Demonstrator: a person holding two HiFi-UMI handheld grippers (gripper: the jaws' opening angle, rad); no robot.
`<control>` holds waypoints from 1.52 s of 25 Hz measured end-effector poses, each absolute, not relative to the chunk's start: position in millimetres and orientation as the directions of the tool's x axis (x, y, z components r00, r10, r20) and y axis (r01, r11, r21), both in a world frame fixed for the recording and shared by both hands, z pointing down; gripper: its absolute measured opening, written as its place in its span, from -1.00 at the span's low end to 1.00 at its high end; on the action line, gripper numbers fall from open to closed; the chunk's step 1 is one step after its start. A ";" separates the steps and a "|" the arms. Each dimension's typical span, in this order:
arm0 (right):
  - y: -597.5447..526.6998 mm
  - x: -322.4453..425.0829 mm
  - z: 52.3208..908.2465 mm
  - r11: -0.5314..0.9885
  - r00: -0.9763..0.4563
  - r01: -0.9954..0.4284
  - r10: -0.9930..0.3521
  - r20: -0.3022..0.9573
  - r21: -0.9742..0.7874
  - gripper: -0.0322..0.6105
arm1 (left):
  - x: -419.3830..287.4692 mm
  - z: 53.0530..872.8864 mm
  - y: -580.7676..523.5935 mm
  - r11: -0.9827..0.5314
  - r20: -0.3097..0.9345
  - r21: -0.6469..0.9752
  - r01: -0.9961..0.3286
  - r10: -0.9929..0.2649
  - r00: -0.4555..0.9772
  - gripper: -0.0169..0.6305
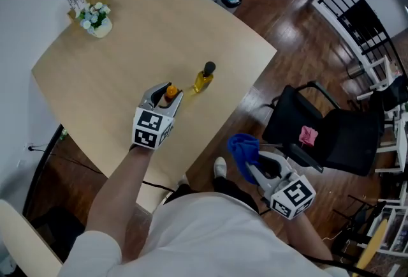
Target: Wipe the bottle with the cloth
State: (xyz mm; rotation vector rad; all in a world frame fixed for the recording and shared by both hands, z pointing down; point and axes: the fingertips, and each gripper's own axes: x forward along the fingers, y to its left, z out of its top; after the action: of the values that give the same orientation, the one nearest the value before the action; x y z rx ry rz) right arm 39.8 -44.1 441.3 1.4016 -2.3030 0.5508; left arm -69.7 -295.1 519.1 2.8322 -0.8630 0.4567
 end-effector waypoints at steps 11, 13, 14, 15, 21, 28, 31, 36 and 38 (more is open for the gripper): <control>-22.4 43.0 446.7 0.356 -0.367 -0.924 -0.722 0.586 -0.140 -0.65 | -57.2 571.6 -314.1 -0.821 0.348 0.034 -0.569 -0.524 0.777 -0.45; -20.1 42.2 448.7 0.359 -0.370 -0.922 -0.716 0.592 -0.143 -0.65 | -55.3 572.9 -313.3 -0.823 0.338 0.022 -0.568 -0.528 0.779 -0.45; -19.1 42.2 449.4 0.361 -0.372 -0.921 -0.713 0.594 -0.144 -0.65 | -54.2 573.0 -312.9 -0.823 0.333 0.016 -0.567 -0.531 0.779 -0.45; -18.1 42.5 449.7 0.364 -0.375 -0.920 -0.712 0.593 -0.145 -0.65 | -53.4 573.2 -312.5 -0.823 0.329 0.010 -0.567 -0.533 0.779 -0.44; -5.7 49.6 443.6 0.378 -0.383 -0.916 -0.725 0.572 -0.134 -0.65 | -55.7 566.6 -315.8 -0.806 0.319 -0.017 -0.592 -0.566 0.761 -0.27; 38.1 76.1 432.9 0.380 -0.391 -0.916 -0.770 0.504 -0.130 -0.65 | -79.0 524.4 -275.0 -0.745 0.270 -0.075 -0.663 -0.655 0.706 -0.05; 68.6 91.2 433.5 0.403 -0.417 -0.905 -0.775 0.475 -0.136 -0.65 | -88.5 514.4 -223.0 -0.724 0.272 -0.073 -0.686 -0.676 0.685 -0.05; 129.6 114.1 433.5 0.469 -0.479 -0.873 -0.776 0.410 -0.134 -0.65 | -91.9 492.6 -96.2 -0.726 0.269 -0.046 -0.686 -0.670 0.692 -0.09; 158.3 123.5 433.4 0.498 -0.510 -0.856 -0.773 0.378 -0.137 -0.65 | -88.2 478.7 -34.0 -0.729 0.258 -0.034 -0.683 -0.667 0.699 -0.10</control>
State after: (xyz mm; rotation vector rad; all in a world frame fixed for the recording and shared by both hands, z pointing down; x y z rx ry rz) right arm 123.5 158.3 433.4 1.3804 -2.4776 0.4499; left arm -88.2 -34.0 478.7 2.8360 -1.1287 0.3912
